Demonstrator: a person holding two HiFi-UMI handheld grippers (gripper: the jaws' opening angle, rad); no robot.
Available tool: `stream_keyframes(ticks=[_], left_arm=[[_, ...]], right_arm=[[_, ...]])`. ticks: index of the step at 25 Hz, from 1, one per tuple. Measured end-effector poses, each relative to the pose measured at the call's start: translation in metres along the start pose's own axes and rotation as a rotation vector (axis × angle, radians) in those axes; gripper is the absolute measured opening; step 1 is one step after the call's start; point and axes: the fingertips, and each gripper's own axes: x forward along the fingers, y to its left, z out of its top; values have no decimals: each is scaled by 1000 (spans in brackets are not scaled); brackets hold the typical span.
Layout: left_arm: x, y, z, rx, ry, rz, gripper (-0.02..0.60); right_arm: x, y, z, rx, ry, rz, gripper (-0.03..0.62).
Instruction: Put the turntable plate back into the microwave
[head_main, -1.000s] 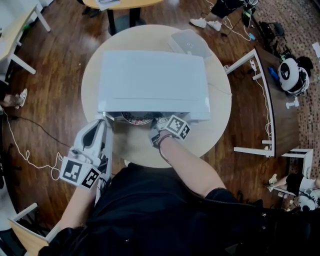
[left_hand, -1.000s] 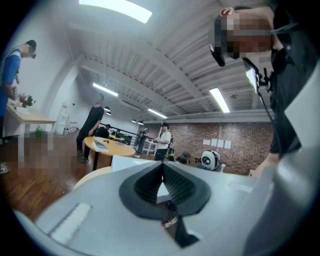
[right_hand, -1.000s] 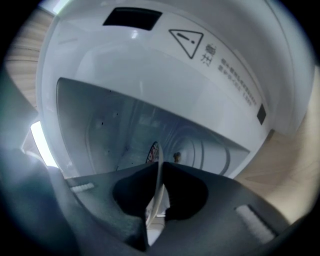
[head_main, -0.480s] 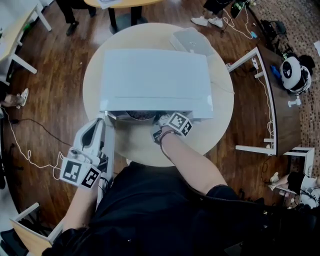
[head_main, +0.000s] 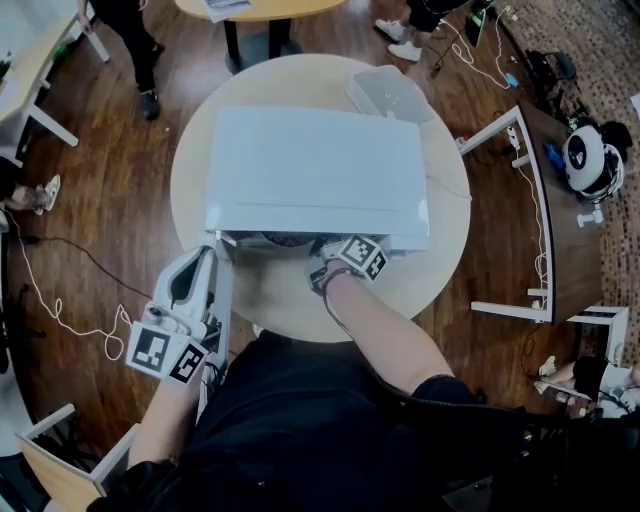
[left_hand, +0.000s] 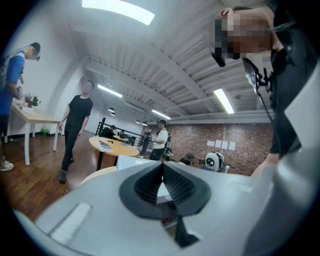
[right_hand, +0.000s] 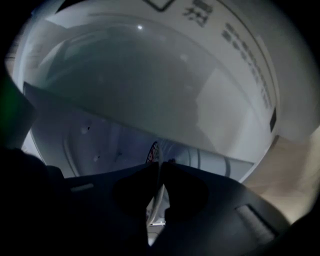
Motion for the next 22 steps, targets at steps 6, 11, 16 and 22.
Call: stream_keyframes(ticks=[6, 11, 16, 22], left_arm=[[7, -8, -6, -2, 7, -15, 3], [10, -7, -6, 18, 11, -3, 3], [26, -15, -17, 20, 23, -13, 3], [28, -25, -30, 35, 68, -54, 3]], right_arm=[[-1, -11, 7, 5, -7, -5, 20], [8, -12, 10, 3, -12, 2, 20], [12, -32, 18, 11, -35, -5, 20], [1, -51, 29, 38, -118, -69, 21]])
